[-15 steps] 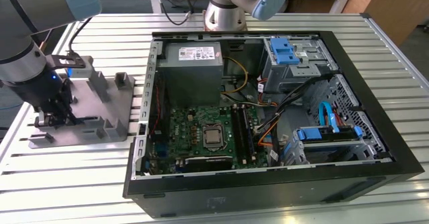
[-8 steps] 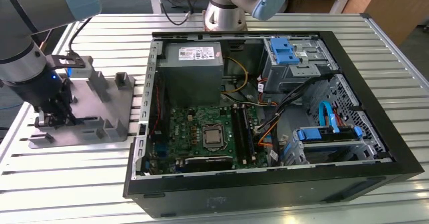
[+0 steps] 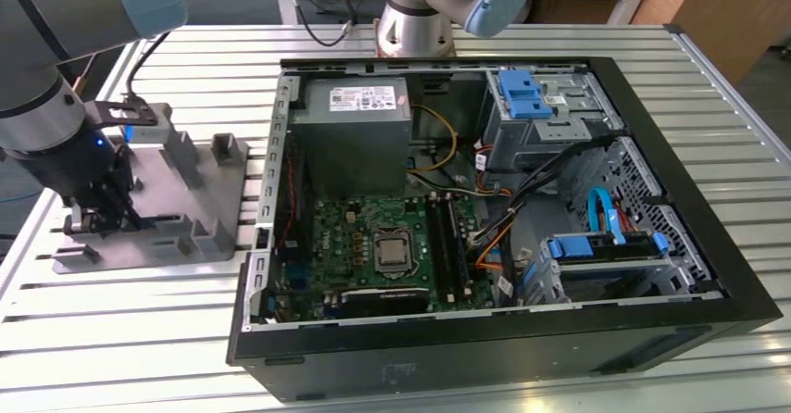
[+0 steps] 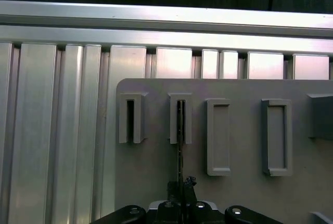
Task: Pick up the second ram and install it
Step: 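Pick up the second ram and move it above second insertion slot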
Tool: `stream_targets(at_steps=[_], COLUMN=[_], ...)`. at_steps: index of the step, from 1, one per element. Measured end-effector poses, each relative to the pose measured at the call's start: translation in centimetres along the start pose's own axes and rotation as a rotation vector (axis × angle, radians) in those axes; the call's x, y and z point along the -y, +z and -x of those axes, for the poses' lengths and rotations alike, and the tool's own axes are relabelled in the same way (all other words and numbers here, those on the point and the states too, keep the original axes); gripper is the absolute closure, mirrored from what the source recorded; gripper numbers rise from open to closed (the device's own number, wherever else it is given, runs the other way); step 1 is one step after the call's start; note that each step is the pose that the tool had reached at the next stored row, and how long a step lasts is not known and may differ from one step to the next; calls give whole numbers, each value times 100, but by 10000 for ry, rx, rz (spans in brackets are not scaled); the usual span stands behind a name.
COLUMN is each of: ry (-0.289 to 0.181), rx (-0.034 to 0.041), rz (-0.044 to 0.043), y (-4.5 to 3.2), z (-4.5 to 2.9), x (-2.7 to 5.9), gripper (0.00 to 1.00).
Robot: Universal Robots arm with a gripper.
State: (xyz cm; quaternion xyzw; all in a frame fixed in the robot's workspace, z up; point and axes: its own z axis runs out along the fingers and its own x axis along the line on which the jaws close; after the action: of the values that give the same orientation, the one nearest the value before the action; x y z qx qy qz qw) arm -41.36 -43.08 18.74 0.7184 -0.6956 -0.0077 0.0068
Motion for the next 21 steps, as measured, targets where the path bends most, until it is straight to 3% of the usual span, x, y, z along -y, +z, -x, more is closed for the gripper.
stream_targets(at_steps=[4,11,21], ry=[-2,-2,-4], rx=[36,114,178], rz=[0,-3,-5], y=[-50,-209,-336], z=[0,0,1], x=[-1,-5,-7], gripper=[86,86,86])
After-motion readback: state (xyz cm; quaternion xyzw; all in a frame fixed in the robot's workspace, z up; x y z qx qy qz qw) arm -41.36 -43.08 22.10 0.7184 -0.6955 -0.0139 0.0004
